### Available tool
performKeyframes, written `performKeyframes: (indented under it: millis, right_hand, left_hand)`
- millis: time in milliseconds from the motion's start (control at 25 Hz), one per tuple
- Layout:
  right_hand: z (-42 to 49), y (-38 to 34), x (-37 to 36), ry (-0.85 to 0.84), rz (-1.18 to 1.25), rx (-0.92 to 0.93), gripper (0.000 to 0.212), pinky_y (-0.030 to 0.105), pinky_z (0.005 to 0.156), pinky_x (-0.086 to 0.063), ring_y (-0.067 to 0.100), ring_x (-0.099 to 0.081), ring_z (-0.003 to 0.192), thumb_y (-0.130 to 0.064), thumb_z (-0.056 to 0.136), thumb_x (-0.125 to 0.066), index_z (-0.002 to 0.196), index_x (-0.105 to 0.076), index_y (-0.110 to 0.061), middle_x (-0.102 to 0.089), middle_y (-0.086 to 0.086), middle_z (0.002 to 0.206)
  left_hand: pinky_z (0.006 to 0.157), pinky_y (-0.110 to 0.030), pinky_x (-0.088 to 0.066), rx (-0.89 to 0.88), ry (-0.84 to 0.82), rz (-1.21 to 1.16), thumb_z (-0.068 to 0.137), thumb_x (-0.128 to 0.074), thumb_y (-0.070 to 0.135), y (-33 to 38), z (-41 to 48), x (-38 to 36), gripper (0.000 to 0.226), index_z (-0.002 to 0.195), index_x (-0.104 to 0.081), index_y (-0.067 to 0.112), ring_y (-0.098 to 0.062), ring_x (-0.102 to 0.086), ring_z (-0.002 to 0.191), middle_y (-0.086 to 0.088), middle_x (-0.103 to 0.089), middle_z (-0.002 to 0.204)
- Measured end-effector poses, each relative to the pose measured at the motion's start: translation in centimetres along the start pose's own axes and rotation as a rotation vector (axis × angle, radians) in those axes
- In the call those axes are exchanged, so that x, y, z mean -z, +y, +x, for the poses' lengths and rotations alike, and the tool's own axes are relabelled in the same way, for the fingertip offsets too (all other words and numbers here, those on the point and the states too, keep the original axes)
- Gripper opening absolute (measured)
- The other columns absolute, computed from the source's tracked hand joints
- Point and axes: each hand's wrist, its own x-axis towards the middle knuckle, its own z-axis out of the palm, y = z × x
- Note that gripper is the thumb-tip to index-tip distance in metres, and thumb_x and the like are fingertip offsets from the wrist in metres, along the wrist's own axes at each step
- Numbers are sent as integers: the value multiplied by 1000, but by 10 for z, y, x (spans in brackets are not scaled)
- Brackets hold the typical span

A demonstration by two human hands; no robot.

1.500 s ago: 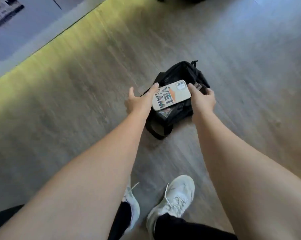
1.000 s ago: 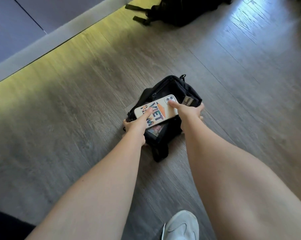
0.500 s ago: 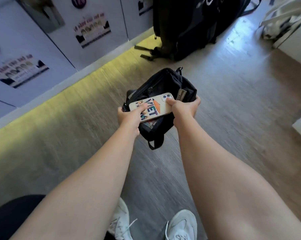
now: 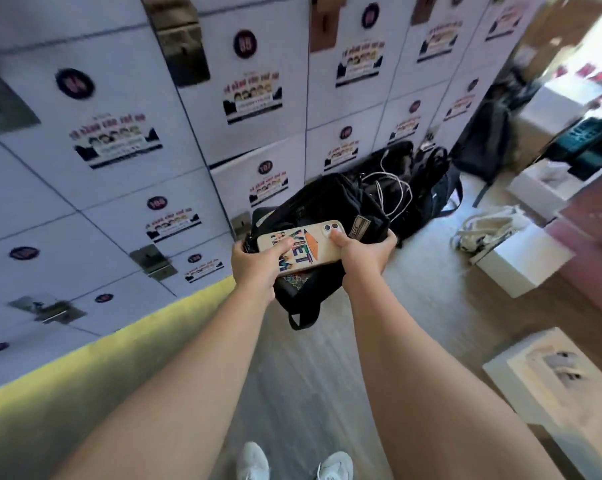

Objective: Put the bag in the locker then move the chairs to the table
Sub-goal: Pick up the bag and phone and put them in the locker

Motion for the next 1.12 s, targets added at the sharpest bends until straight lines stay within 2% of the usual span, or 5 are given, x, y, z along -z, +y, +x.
performKeyframes:
  millis: [280,480,720,1040,1120]
  right_hand:
    - [-163,-128,-14,-66,26,83,94,45,95,-51,23,-57,102,-23,66,-87,138,-28,-37,-47,-11,88]
    - [-256,-112,-10,-67,51,96,93,47,92,-54,23,-61,100,-20,67,-87,137,-29,-39,-54,-5,102]
    - [-343,-99,13,-93,84,168,90,41,87,-54,17,-60,90,-18,67,-87,135,-31,-36,-55,-7,98]
    - [-460,-95,-9,-419,55,232,84,46,81,-58,23,-65,91,-16,67,-87,130,-35,-36,-59,0,108]
    - [-490,-86,-25,-509,49,219,82,49,83,-58,24,-65,92,-15,68,-86,129,-35,-35,-59,0,107]
  left_hand:
    - [66,-38,-63,-107,-66,-73,58,-94,12,146,-109,79,65,112,-57,14,-23,-74,81,-6,-72,98]
    - [68,-45,-63,-119,-101,-97,61,-93,9,154,-152,155,61,107,-54,15,-25,-74,80,-8,-71,97]
    - [71,-45,-63,-156,-128,-142,61,-93,12,153,-213,226,69,118,-55,14,-25,-74,81,-10,-72,104]
    - [63,-39,-63,-306,54,-278,63,-92,12,174,-290,348,63,114,-55,13,-23,-74,81,-8,-72,100]
    - [69,-42,-63,-345,136,-301,62,-92,12,178,-300,386,65,115,-56,10,-24,-74,83,-10,-72,102]
